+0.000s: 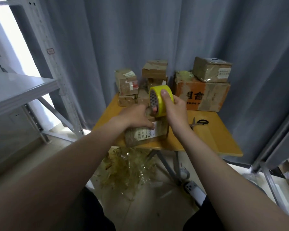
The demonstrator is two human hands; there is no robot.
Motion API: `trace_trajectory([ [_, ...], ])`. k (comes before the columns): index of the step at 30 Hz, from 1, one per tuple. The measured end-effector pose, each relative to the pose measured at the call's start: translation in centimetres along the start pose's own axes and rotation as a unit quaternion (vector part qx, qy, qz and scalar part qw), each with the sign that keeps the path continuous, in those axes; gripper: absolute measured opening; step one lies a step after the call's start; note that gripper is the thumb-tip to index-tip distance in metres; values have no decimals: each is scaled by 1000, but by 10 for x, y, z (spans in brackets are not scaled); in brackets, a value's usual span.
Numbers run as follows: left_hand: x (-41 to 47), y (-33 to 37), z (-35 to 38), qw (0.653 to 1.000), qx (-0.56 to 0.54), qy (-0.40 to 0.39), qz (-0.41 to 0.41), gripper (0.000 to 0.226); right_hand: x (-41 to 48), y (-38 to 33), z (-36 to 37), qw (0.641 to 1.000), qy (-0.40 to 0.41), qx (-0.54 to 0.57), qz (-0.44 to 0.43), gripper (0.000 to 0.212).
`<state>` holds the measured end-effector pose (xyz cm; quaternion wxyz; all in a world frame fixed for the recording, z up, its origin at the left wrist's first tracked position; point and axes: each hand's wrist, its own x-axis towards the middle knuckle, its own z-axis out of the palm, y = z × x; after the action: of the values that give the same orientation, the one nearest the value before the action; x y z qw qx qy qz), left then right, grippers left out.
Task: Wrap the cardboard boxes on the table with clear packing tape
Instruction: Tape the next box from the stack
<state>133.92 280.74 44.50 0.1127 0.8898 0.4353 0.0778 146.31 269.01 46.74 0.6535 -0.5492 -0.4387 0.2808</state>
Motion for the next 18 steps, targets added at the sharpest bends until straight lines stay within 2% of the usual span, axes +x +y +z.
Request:
trace_trajectory([
  [8, 4, -1, 1, 1000, -4, 19, 11, 85, 7, 1, -9, 999, -29, -28, -12, 33],
  [10, 3, -2, 4, 994, 45, 92, 33, 88, 3, 5, -14, 999, -27, -26, -23, 30],
  [12, 1, -7, 11, 965, 171, 193, 56, 95, -6, 13, -18, 999, -29, -19, -19, 27],
  [13, -1, -10, 16, 949, 221, 217, 65, 100, -10, 22, -21, 999, -32, -28, -10, 26],
  [15, -6, -19, 31, 951, 231, 192, 79, 111, -24, 39, -26, 998, -41, -49, 28, 26],
  [18, -16, -34, 53, 978, 162, 97, 85, 116, -50, 66, -31, 994, -61, -43, 76, 23],
])
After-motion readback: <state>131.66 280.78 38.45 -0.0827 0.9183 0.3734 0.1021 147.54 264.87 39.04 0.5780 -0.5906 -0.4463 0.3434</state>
